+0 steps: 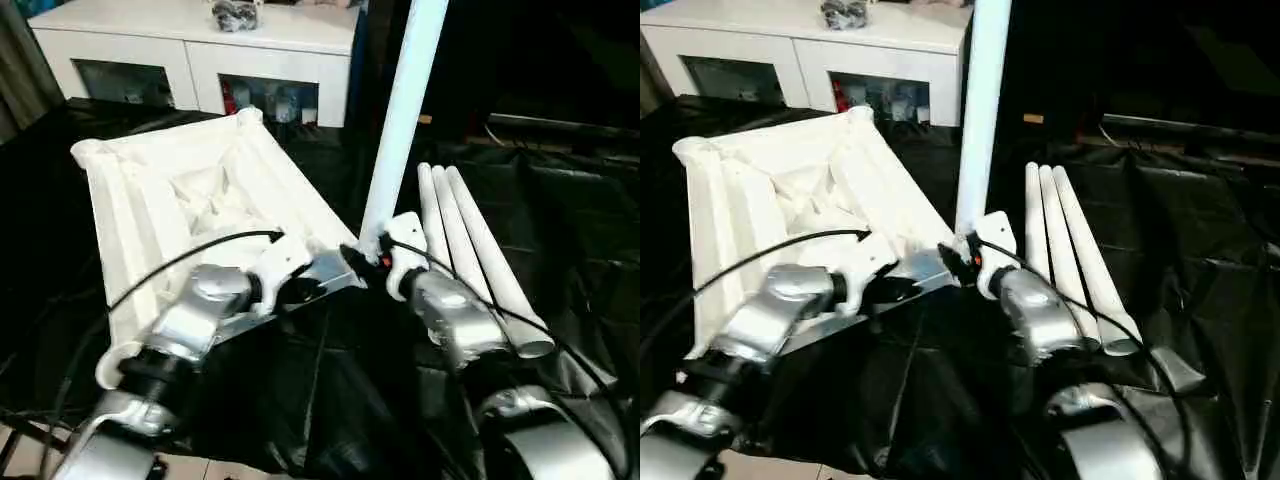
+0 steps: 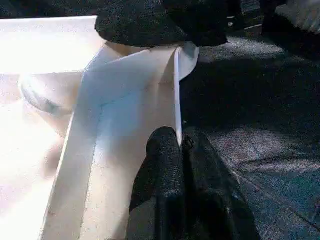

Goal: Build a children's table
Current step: Rotate leg to tighten

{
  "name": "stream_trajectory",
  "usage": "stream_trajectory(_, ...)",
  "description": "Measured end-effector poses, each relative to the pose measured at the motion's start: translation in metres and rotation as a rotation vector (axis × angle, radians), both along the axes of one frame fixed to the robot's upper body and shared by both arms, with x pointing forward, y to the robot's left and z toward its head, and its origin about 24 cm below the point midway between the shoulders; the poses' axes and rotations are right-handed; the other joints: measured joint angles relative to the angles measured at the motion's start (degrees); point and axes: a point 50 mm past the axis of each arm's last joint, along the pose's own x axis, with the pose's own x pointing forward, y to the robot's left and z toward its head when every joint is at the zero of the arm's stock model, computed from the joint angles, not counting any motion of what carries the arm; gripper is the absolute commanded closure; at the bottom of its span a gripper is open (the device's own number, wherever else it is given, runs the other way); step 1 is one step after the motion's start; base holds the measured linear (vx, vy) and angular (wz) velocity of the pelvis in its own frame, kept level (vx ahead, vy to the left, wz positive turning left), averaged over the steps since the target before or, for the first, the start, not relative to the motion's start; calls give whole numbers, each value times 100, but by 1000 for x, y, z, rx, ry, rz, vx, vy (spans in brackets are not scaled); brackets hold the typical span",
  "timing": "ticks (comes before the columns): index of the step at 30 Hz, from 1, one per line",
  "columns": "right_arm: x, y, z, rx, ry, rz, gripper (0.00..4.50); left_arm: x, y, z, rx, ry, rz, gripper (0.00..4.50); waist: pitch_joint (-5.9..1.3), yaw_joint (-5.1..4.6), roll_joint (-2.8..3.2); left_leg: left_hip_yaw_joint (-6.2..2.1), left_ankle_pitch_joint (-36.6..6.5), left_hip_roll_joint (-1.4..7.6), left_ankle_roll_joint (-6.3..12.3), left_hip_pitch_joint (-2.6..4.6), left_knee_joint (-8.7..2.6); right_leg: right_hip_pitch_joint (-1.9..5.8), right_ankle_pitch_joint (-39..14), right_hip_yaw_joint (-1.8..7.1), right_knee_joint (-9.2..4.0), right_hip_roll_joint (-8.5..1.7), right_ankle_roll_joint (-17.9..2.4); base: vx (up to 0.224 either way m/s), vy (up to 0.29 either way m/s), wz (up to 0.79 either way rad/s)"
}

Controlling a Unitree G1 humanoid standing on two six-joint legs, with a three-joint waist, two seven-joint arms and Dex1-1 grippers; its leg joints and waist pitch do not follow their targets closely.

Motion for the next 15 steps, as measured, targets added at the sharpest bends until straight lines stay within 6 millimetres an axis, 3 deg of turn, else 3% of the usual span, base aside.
stream_trajectory(6,1,-3,1,8,-20,51,78,0,1,2,8,-15,-30,450,2,-2,-1,-1,0,1,0,-8,-1,-12,1,-1,-1,0,-1,0,0,0)
stream_trajectory(12,-9,-14,1,1,-42,226,78,-4,10,5,0,-8,-123,450,5,18,4,0,-2,5,4,-19,-9,-27,14,-3,-1,3,-24,0,0,0)
stream_trajectory(15,-18,-22,3,17,-42,346,78,-6,17,7,1,3,-179,450,10,86,7,0,-4,8,9,-30,-10,-29,10,-8,-12,3,-24,0,0,0)
